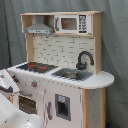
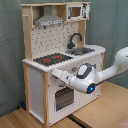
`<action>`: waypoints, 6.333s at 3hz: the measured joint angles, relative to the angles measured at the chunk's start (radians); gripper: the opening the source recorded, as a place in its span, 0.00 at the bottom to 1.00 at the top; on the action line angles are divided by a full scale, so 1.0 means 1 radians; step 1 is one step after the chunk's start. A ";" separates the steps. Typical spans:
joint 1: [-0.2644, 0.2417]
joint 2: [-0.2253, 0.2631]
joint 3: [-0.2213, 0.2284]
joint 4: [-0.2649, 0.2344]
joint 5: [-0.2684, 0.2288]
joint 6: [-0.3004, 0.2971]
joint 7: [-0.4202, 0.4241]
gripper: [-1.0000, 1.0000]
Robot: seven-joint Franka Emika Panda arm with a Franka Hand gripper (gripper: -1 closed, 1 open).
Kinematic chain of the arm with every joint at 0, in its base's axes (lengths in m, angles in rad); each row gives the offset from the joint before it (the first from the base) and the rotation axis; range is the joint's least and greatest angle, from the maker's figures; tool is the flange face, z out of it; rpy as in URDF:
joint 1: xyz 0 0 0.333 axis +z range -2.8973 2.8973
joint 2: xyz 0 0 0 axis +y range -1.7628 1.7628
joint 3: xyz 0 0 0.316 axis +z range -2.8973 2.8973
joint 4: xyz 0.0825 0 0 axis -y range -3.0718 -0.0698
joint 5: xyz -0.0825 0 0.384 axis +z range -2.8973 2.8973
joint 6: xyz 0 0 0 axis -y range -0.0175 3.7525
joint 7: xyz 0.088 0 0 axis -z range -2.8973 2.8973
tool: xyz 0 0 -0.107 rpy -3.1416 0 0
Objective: Play with the kitchen
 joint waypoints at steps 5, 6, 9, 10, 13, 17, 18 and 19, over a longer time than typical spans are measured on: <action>0.001 0.000 0.000 -0.001 0.000 -0.001 0.561 0.00; 0.001 0.000 0.000 -0.001 0.000 -0.001 0.661 0.00; 0.002 0.000 0.002 0.000 0.000 0.000 0.763 1.00; 0.084 0.017 -0.009 -0.004 -0.003 -0.048 0.708 1.00; 0.236 0.073 -0.085 -0.072 -0.001 -0.154 0.482 1.00; 0.406 0.151 -0.149 -0.026 0.003 -0.393 0.219 1.00; 0.448 0.192 -0.162 -0.011 0.017 -0.462 0.146 1.00; 0.474 0.230 -0.165 0.014 0.035 -0.529 0.067 1.00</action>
